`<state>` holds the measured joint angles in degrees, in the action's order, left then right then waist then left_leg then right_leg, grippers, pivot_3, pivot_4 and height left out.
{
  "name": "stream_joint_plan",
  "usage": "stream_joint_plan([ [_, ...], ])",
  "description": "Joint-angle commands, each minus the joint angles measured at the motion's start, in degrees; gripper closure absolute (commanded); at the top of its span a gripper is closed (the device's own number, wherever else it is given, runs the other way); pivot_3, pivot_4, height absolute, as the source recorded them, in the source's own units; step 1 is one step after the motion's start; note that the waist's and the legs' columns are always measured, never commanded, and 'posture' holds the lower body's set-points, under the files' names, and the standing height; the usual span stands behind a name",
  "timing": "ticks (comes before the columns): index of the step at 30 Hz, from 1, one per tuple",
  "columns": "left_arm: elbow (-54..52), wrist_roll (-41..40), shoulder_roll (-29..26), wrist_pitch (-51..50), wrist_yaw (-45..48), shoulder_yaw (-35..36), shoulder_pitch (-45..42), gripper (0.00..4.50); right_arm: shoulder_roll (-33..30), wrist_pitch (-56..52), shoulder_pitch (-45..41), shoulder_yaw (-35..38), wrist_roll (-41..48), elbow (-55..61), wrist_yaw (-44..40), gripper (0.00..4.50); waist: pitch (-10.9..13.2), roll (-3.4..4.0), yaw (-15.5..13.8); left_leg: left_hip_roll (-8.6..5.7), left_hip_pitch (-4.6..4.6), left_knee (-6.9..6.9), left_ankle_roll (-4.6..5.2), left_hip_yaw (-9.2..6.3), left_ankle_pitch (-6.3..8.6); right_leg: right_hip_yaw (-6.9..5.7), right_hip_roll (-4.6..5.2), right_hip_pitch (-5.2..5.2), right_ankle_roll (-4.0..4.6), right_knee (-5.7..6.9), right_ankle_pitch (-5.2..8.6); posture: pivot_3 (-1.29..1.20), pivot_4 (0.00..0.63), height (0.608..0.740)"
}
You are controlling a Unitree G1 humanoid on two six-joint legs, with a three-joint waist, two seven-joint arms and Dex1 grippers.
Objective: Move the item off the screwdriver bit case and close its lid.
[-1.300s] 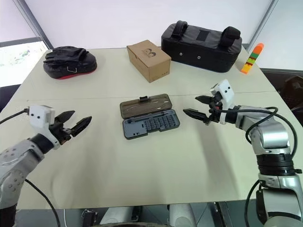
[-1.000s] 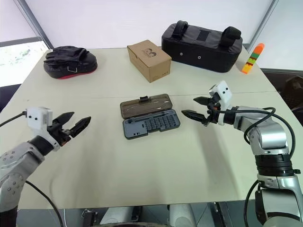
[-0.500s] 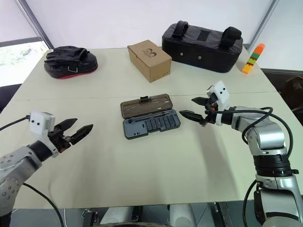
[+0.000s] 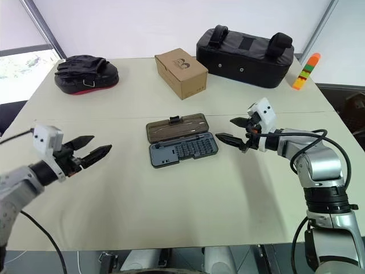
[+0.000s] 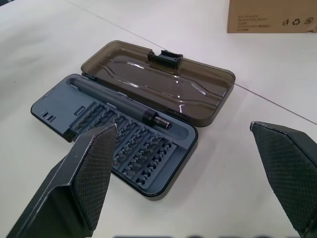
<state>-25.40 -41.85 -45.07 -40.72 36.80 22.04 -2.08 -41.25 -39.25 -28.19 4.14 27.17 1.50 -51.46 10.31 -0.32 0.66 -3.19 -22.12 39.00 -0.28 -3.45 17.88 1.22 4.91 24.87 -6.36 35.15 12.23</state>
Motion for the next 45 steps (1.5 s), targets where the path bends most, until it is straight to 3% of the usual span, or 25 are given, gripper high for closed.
stream_joint_plan([
  [1, 3.2, 1.5, -3.9, 2.0, 7.1, -4.2, -5.6, 0.58, 0.5, 0.9, -1.9, -0.1, -0.2, 1.7, 0.2, 0.0, 0.0, 0.0, 0.0, 0.0, 0.0, 0.0, 0.0, 0.0, 0.0, 0.0, 0.0, 0.0, 0.0, 0.01, 0.0, 0.0, 0.15, 0.74],
  [8, 8.6, 4.1, -5.4, 2.6, 12.3, -9.8, -14.5, 0.58, 0.5, -1.1, -4.0, -1.8, -1.0, 1.8, 1.5, 0.0, 0.0, 0.05, 0.2, 0.0, -0.02, 0.0, 0.01, 0.0, 0.0, 0.01, -0.03, 0.04, -0.15, 0.01, -0.09, 0.0, 0.15, 0.74],
  [16, 9.5, 5.6, -4.7, 2.9, 14.4, -11.3, -15.5, 0.58, 1.1, -0.6, -6.1, -2.8, -1.6, 1.3, 1.4, 0.0, 0.1, 0.07, 0.0, 0.02, -0.09, -0.01, 0.01, -0.01, 0.0, 0.02, -0.04, 0.11, -0.16, 0.03, -0.09, 0.0, 0.15, 0.74],
  [22, 16.6, 9.7, -2.7, 6.8, 16.2, -14.6, -19.7, 0.58, 0.8, -2.8, -4.9, -2.8, 0.4, 5.2, 0.0, 0.0, 0.1, 0.07, -0.1, 0.01, -0.1, -0.01, 0.01, -0.01, 0.0, 0.01, -0.03, 0.12, -0.16, 0.04, -0.09, 0.0, 0.15, 0.74],
  [26, 32.8, 16.1, 1.3, 15.4, 20.6, -20.0, -29.1, 0.58, -2.4, -9.6, -1.8, -1.4, 6.1, 14.4, -2.6, 0.0, 0.1, 0.1, -0.4, -0.02, -0.12, 0.02, 0.01, -0.04, -0.01, -0.06, -0.03, 0.12, -0.17, 0.06, -0.09, 0.0, 0.15, 0.74],
  [30, 58.2, 24.7, 7.4, 27.5, 26.3, -26.2, -43.7, 0.58, -3.6, -12.9, 1.6, -0.8, 9.2, 21.4, -1.6, 0.0, 0.1, 0.01, -1.0, -0.06, -0.18, 0.14, 0.02, -0.03, -0.01, -0.12, -0.08, 0.1, -0.19, 0.03, -0.1, 0.0, 0.15, 0.74],
  [35, 86.6, 34.6, 15.4, 41.2, 26.5, -30.3, -58.9, 0.58, -2.2, -13.8, 5.0, -0.4, 10.0, 25.9, 2.2, 0.0, 0.1, -0.03, -1.3, -0.15, -0.22, 0.16, 0.08, 0.02, 0.01, -0.12, -0.09, 0.11, -0.19, 0.01, -0.1, 0.0, 0.15, 0.74],
  [40, 97.3, 40.7, 19.5, 45.6, 25.2, -31.5, -63.8, 0.58, 0.9, -14.0, 6.8, -0.1, 10.9, 27.8, 6.8, 0.0, 0.1, -0.05, -0.8, -0.14, -0.3, 0.17, 0.15, 0.1, 0.06, -0.06, -0.11, 0.22, -0.21, 0.0, -0.1, 0.0, 0.15, 0.74],
  [45, 101.0, 45.0, 22.3, 46.4, 21.6, -31.6, -64.4, 0.58, 3.1, -14.2, 8.8, 0.6, 11.5, 30.4, 11.0, 0.0, 0.1, -0.08, -1.1, -0.1, -0.31, 0.19, 0.16, 0.08, 0.05, -0.05, -0.15, 0.25, -0.21, 0.06, -0.1, 0.0, 0.15, 0.74],
])
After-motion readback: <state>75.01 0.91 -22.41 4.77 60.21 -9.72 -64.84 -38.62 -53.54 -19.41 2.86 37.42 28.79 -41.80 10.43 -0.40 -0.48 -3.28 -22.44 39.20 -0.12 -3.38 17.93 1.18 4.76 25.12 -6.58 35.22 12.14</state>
